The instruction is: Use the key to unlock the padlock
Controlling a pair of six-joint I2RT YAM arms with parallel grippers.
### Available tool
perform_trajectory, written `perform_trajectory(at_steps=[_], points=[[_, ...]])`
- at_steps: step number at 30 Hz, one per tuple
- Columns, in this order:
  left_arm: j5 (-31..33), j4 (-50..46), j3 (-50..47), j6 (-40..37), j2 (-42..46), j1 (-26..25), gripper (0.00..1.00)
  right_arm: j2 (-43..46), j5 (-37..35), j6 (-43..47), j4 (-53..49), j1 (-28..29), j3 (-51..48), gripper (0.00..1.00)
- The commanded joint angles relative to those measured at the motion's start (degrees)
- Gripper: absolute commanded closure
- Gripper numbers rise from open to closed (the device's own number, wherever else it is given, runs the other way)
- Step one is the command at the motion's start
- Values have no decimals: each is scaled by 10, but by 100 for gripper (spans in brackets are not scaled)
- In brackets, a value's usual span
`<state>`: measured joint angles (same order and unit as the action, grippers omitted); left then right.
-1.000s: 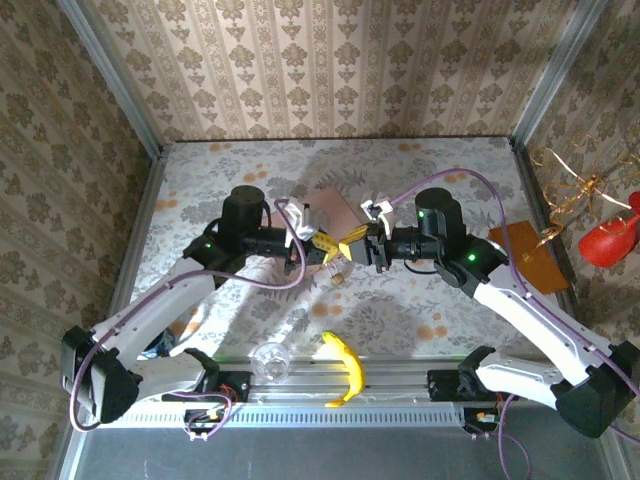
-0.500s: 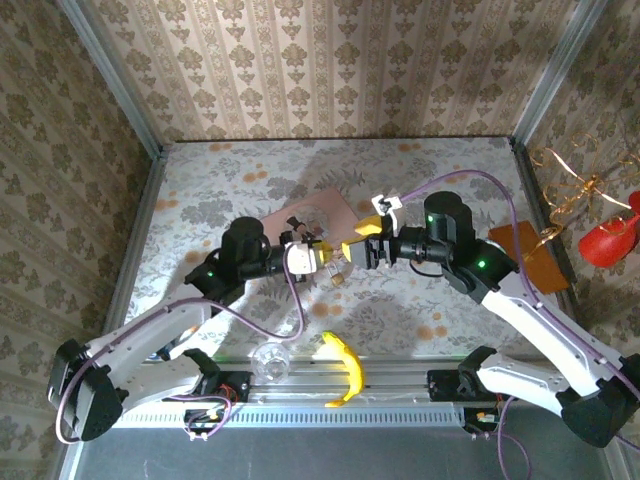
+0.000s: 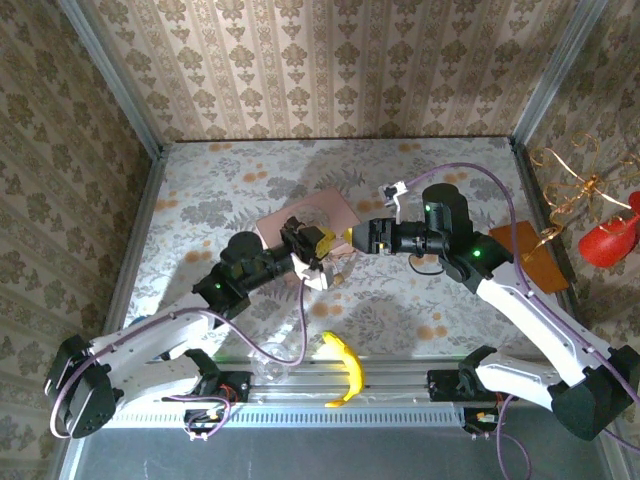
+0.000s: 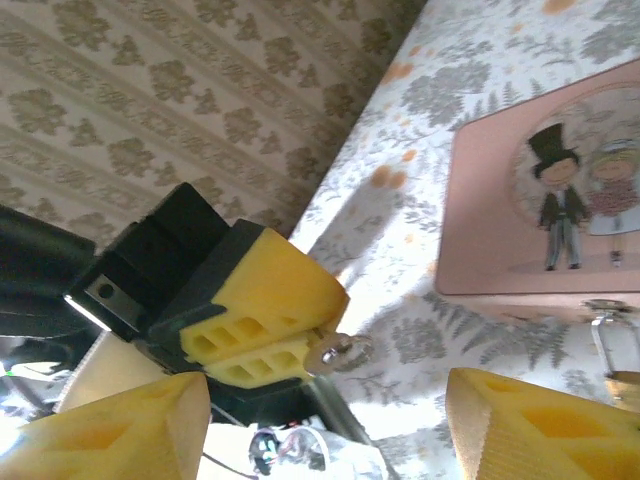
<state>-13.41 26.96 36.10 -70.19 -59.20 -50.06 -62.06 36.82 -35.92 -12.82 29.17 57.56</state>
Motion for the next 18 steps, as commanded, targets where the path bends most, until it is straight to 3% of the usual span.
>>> perform_trajectory(at_steps=[1, 5, 12, 18], points=[[34, 110, -22, -88, -9, -19, 100, -11, 70, -24, 18, -6, 15, 35], [23, 136, -22, -99, -8, -20, 100, -32, 98, -26, 15, -9, 24, 35], [5, 116, -15, -78, 10, -21, 100, -54, 139, -89, 131, -9, -7, 39], [9, 110, -13, -72, 8, -21, 100, -65, 157, -119, 181, -7, -7, 52]])
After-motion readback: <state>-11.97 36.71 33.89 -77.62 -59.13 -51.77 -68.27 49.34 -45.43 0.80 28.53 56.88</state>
